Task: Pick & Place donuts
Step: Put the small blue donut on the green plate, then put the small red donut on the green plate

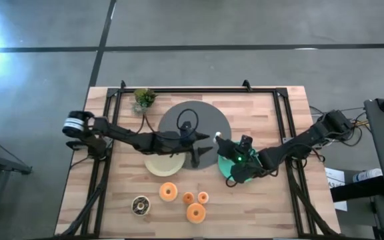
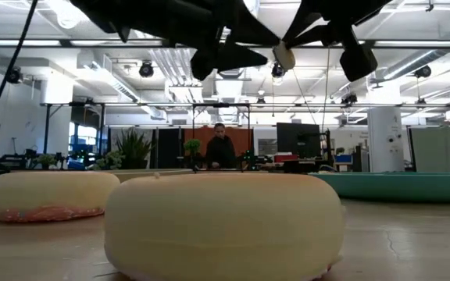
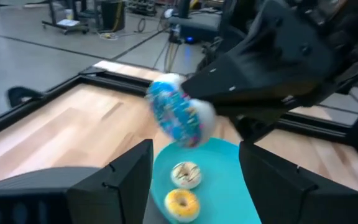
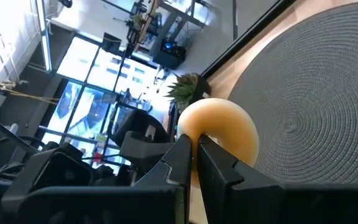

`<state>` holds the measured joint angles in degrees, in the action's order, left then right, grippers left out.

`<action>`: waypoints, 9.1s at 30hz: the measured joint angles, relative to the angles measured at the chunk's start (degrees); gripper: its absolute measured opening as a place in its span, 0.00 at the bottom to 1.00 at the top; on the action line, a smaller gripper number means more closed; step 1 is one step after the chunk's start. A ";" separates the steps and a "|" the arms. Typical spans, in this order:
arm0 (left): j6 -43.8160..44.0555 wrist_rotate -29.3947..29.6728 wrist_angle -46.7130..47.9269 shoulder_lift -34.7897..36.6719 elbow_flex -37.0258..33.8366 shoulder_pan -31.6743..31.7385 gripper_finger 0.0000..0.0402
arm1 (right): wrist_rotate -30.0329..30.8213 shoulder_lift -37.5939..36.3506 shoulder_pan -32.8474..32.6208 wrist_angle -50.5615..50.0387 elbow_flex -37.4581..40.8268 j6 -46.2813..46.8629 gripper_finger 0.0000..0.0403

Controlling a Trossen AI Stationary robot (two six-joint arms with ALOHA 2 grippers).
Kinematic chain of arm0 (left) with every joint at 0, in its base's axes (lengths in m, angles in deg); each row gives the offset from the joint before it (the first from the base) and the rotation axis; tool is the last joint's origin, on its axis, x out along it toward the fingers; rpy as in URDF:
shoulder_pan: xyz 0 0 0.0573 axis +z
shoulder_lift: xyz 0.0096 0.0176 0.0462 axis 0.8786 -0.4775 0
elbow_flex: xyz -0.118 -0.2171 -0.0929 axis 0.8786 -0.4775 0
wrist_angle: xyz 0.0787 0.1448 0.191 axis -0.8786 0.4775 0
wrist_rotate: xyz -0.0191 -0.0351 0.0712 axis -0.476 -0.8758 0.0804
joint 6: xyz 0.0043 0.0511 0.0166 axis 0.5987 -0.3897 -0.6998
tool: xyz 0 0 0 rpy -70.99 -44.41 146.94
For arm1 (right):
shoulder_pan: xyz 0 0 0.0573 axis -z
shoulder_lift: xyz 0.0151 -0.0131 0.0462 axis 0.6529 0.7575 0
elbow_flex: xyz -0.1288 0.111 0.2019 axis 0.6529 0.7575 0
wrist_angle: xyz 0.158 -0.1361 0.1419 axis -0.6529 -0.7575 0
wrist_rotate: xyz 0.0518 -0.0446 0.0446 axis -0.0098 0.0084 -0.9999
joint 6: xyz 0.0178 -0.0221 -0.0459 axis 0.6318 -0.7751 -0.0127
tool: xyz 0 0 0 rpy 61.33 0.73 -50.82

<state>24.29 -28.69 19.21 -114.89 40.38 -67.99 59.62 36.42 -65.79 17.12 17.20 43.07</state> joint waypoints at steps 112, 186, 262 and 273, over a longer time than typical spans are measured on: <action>-10.11 -6.69 58.45 -10.46 22.40 -4.82 0.23 | -31.95 -26.78 -7.97 -42.49 -0.01 -14.59 0.42; 16.62 -7.65 47.70 21.49 -13.42 -8.23 0.23 | -65.67 33.29 -2.62 -24.96 -29.65 -103.01 0.26; -0.82 25.63 8.40 9.05 -3.80 -7.75 0.46 | -13.98 7.28 7.04 37.46 -0.47 -24.63 0.02; -4.12 25.65 10.44 8.83 -3.06 -7.73 0.04 | -15.57 7.17 6.93 37.38 -0.45 -25.44 0.10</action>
<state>20.17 -3.04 29.65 -106.06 37.32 -75.72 44.06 43.59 -58.87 54.50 16.75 17.63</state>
